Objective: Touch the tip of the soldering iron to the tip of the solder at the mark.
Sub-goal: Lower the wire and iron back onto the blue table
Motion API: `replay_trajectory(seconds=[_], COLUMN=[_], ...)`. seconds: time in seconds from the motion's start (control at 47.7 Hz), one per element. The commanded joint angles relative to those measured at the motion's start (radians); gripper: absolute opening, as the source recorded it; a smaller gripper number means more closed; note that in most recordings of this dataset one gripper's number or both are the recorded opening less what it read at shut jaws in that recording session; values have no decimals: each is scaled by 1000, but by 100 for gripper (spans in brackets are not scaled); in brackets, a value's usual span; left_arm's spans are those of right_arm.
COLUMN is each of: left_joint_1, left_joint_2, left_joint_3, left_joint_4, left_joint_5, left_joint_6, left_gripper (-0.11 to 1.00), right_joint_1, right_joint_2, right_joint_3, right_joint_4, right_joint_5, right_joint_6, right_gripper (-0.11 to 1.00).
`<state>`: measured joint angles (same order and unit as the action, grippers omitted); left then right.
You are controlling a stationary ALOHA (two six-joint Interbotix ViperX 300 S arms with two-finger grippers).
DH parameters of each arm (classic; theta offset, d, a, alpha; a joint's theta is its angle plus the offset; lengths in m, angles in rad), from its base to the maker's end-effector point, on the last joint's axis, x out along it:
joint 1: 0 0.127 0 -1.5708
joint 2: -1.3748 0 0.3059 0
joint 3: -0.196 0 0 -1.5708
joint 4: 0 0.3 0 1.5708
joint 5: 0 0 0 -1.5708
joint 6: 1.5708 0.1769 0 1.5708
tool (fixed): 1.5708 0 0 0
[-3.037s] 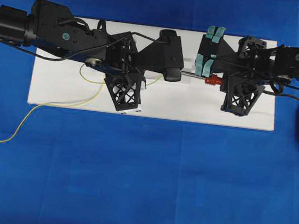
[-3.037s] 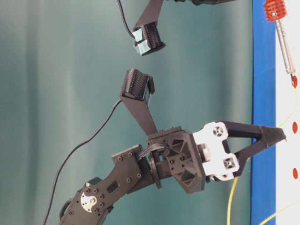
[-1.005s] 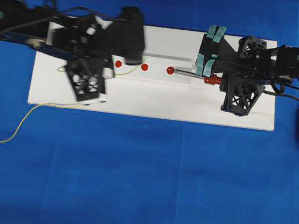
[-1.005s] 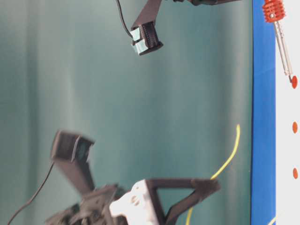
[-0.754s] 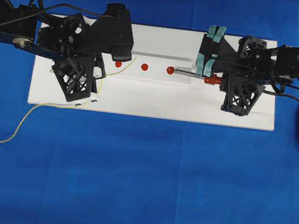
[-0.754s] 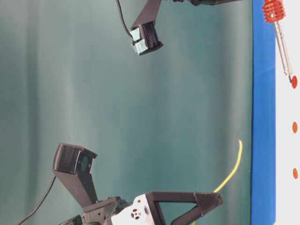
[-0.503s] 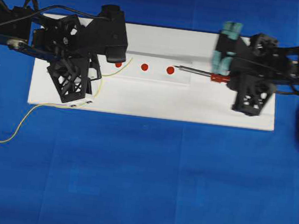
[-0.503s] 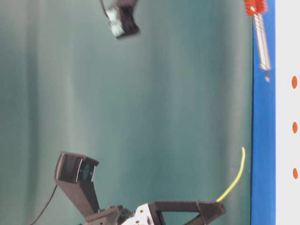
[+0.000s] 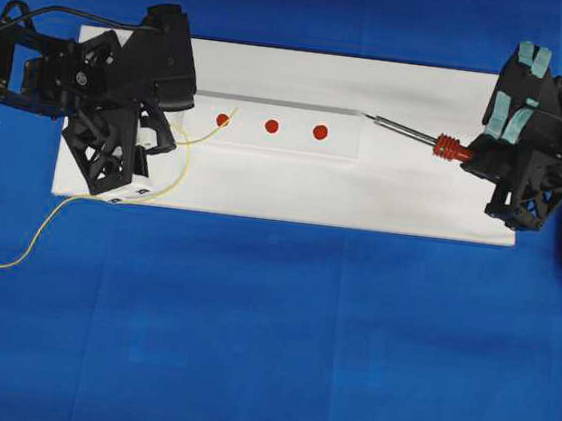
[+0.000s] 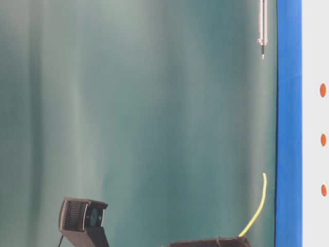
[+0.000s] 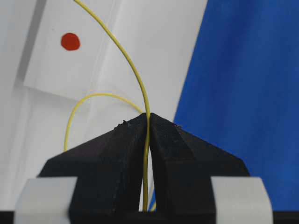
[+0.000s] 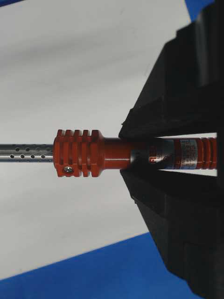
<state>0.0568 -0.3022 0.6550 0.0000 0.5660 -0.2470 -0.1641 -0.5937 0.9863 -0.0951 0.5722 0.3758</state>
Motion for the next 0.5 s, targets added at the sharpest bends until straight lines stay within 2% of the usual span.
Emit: replay_trajectory(seconds=[0.0, 0.105, 0.209, 0.482], left_joint_1=[-32, -94, -181, -393], left_joint_2=[-15, -15, -20, -15], left_joint_3=[-8, -3, 9, 104], left_joint_4=[3, 3, 3, 3], left_joint_5=[-20, -28, -67, -272], left_joint_6=[-11, -32, -72, -152], left_gripper=[1, 1, 1, 1], right_joint_1=[8, 58, 147, 371], right_joint_2=[-5, -8, -6, 63], right_joint_3=[-18, -37, -57, -66], right_joint_4=[5, 14, 14, 11], right_joint_5=[-23, -29, -51, -244], right_joint_6=[11, 29, 46, 92], right_gripper=[6, 6, 6, 6])
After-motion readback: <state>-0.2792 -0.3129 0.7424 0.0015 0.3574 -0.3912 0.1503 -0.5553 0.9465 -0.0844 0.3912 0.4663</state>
